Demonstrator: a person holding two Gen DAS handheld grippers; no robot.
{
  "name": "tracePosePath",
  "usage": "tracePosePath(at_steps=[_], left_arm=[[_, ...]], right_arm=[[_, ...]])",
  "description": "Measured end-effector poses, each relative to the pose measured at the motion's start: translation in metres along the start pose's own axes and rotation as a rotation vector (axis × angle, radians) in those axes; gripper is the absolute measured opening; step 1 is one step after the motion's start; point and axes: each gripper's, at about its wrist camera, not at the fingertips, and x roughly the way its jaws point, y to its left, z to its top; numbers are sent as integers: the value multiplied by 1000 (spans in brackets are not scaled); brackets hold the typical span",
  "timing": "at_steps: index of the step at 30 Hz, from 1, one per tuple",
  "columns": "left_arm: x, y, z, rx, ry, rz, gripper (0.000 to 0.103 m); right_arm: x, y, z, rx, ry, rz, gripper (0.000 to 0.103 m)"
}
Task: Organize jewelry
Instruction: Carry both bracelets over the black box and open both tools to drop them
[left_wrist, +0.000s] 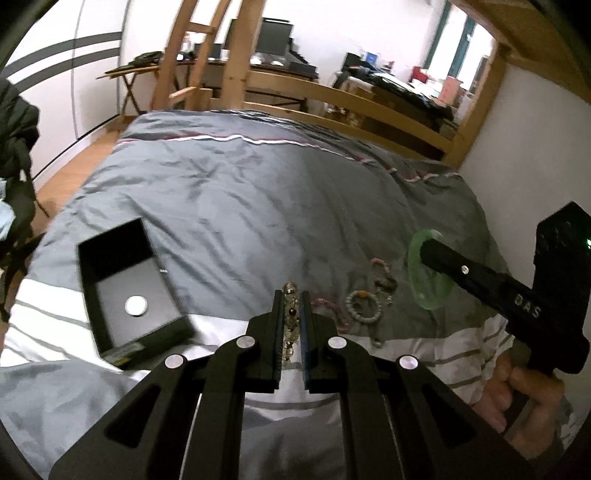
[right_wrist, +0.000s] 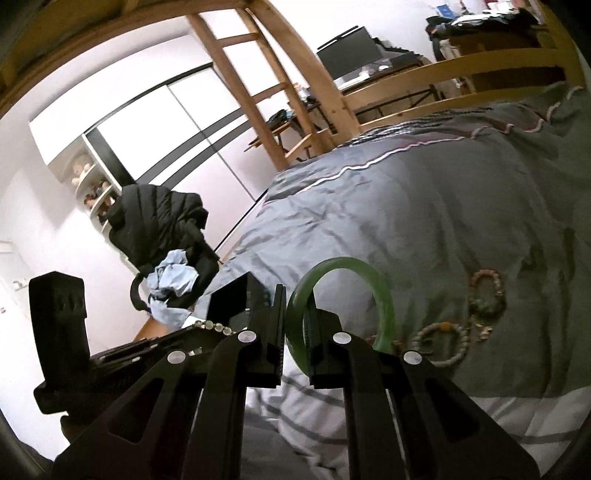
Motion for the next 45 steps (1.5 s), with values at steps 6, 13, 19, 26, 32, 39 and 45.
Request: tracePosePath(at_steps=[6, 13, 19, 26, 32, 39, 45], left_arm=[[-24, 49, 18, -57, -42, 45, 7], [-35, 107, 31, -110, -63, 78, 7], [-28, 140, 37, -140, -65, 94, 7], [7, 178, 39, -207, -15, 63, 7], [26, 195, 32, -254, 22, 33, 7], [39, 205, 32, -292, 50, 12, 7], [31, 203, 36, -300, 36, 21, 27]], right_arm=[[23, 41, 2, -52, 39, 28, 10], [62, 83, 2, -98, 80, 89, 10], [106, 114, -6, -138, 144, 145, 10], [154, 143, -30, -184, 228, 239, 10], [185, 147, -52, -195, 298, 259, 10], [211, 140, -59, -208, 353, 212, 12], [221, 127, -59, -187, 379, 173, 63]])
